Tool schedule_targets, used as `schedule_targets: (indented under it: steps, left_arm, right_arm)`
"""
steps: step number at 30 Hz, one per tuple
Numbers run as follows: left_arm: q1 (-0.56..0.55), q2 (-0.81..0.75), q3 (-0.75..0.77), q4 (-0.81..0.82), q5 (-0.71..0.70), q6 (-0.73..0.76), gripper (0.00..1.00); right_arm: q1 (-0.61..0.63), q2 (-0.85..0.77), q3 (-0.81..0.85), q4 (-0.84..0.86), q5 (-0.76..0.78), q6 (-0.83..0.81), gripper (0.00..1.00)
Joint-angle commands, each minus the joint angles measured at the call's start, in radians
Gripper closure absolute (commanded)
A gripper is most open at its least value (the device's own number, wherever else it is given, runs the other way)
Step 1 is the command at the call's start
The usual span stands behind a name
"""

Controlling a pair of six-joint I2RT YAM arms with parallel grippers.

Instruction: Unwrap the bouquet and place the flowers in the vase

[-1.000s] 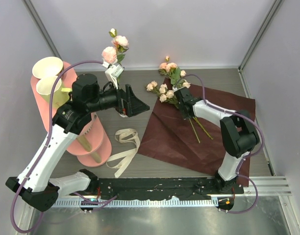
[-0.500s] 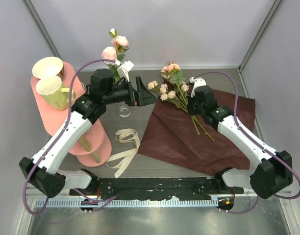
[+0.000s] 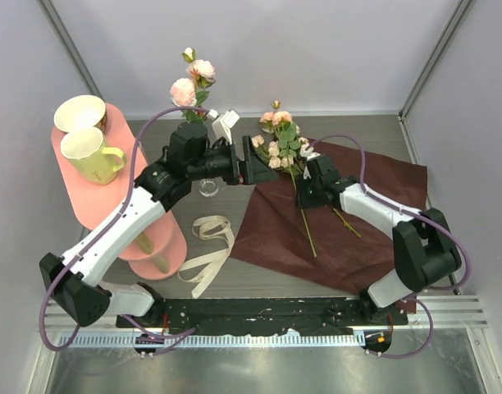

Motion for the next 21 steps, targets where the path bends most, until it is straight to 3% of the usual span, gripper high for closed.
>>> schedule_targets:
  steps: [1, 9, 16, 20, 21]
  left_arm:
    - [0.003, -0.079, 0.021, 0.001, -0.025, 0.044, 0.12]
    - [0.003, -0.125, 0.024, -0.074, -0.053, 0.115, 0.10]
    - [0.003, -0.138, 0.024, -0.106, -0.066, 0.150, 0.09]
    - [0.003, -0.132, 0.033, -0.112, -0.066, 0.150, 0.09]
    - [0.003, -0.130, 0.033, -0.115, -0.068, 0.150, 0.09]
  right_arm:
    - [0.000, 0.056, 0.062, 0.101, 0.005, -0.032, 0.57]
    - [0.002, 0.266, 0.223, 0.119, 0.116, -0.086, 0.54]
    - [0.000, 0.377, 0.329, 0.139, 0.085, -0.090, 0.57]
    - [0.000, 0.413, 0.394, 0.124, 0.093, -0.089, 0.77]
    - [0.000, 0.410, 0.401, 0.109, 0.102, -0.093, 0.87]
